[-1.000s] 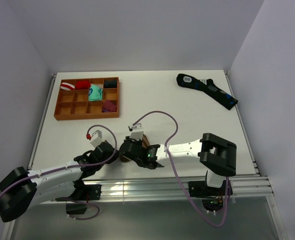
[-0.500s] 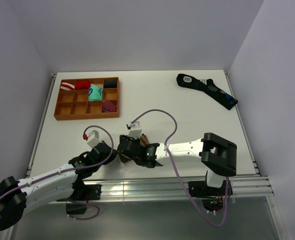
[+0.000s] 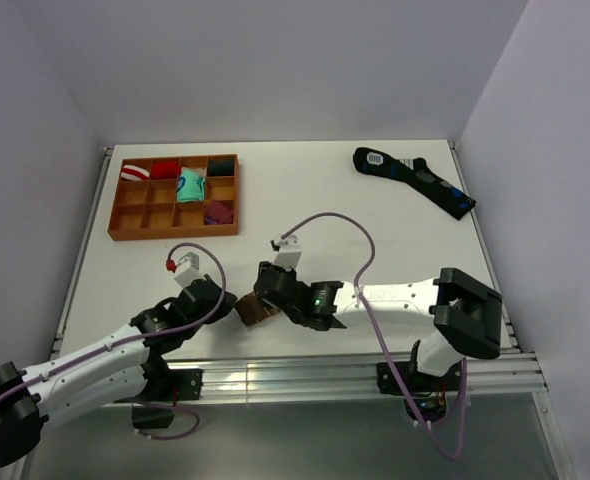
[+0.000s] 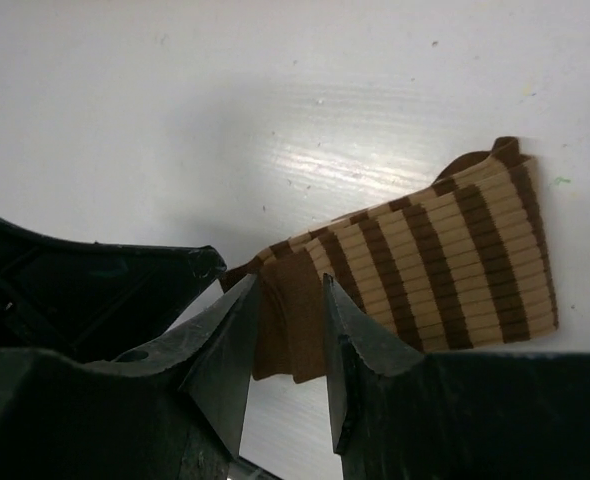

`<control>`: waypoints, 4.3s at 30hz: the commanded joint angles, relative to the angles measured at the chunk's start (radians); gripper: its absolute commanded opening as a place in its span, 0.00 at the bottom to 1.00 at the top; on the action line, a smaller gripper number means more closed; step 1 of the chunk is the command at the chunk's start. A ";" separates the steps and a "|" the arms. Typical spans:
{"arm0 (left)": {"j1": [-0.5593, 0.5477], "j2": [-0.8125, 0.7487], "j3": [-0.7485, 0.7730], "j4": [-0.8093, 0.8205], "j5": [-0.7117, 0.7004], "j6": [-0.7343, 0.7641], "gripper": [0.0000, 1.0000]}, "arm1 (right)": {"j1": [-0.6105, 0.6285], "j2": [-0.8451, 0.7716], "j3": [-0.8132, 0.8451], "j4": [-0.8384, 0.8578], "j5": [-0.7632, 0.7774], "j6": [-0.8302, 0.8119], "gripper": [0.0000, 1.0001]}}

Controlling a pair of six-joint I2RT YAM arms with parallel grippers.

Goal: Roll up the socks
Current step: Fold the sock at the center of the board.

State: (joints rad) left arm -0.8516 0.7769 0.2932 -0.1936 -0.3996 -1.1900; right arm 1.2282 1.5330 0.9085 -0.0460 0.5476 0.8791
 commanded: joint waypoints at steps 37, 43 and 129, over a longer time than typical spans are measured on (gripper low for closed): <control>-0.004 0.117 -0.055 0.148 0.053 -0.033 0.03 | 0.119 0.277 0.151 -0.094 0.074 -0.055 0.34; -0.004 0.121 -0.054 0.151 0.053 -0.030 0.04 | 0.117 0.256 0.158 -0.109 0.094 -0.055 0.18; -0.075 0.136 0.110 0.173 0.091 0.104 0.17 | -0.096 -0.037 -0.086 -0.034 -0.032 0.008 0.26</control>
State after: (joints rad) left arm -0.8909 0.8749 0.3595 -0.1371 -0.3550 -1.1187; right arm 1.1526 1.4944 0.8543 -0.0864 0.4999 0.8669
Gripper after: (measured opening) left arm 0.182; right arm 0.272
